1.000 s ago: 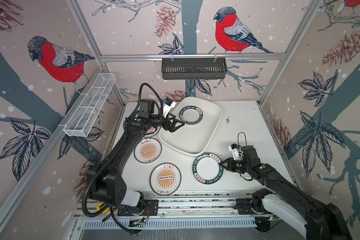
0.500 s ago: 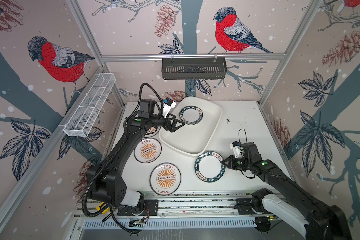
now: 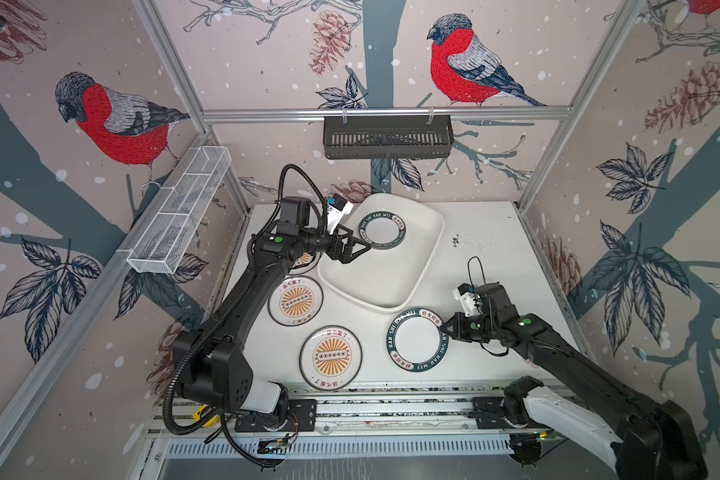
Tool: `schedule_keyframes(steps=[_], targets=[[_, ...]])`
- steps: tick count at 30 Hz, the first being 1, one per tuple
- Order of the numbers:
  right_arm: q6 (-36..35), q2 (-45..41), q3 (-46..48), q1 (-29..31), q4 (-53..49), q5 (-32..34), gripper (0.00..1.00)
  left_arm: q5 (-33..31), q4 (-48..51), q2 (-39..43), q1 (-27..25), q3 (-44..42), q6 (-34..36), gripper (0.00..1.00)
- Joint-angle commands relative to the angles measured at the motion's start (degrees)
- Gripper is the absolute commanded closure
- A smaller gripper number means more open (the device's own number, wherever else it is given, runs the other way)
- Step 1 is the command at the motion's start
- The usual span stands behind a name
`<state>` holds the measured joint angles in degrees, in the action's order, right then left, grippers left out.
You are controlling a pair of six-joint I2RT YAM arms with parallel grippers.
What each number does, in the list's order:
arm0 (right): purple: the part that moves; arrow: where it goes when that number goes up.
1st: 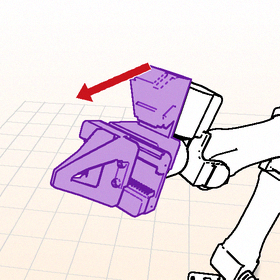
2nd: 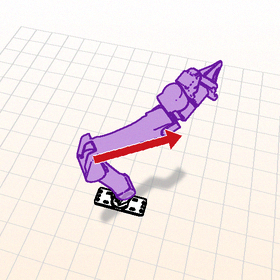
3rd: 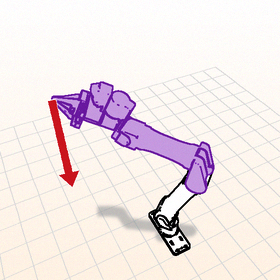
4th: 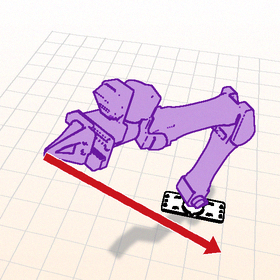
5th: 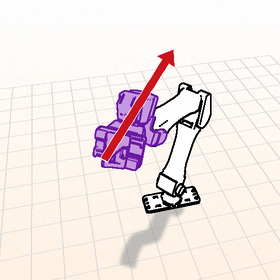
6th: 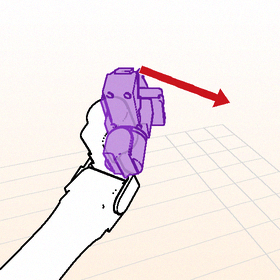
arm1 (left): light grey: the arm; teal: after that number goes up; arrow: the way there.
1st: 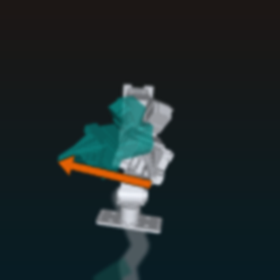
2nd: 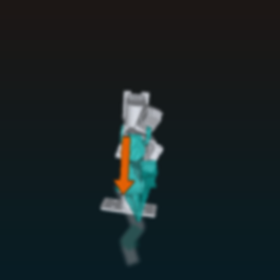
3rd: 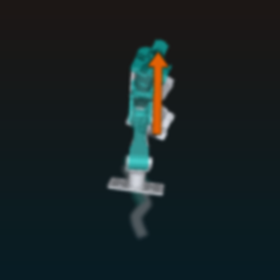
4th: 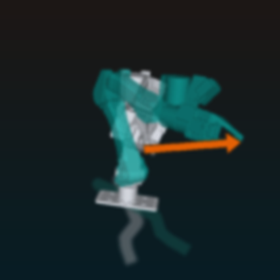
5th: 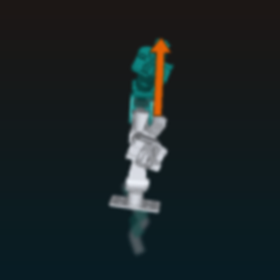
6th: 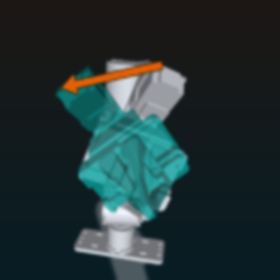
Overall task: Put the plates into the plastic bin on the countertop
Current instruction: 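Grip the green-rimmed plate rim and tilt it upright with the right gripper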
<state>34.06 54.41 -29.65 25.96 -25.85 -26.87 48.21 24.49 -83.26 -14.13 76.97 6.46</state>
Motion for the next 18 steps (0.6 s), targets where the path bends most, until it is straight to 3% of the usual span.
schedule_keyframes(steps=[1, 18], targets=[[-0.74, -0.05, -1.49, 1.14, -1.28, 0.31, 1.0, 1.81, -1.4, 0.46, -0.06, 0.53, 0.5, 0.03], [-2.77, 0.1, -6.57, 6.33, -8.67, -0.91, 1.0, -2.06, -1.56, 1.7, -0.1, 0.9, -0.21, 0.03]])
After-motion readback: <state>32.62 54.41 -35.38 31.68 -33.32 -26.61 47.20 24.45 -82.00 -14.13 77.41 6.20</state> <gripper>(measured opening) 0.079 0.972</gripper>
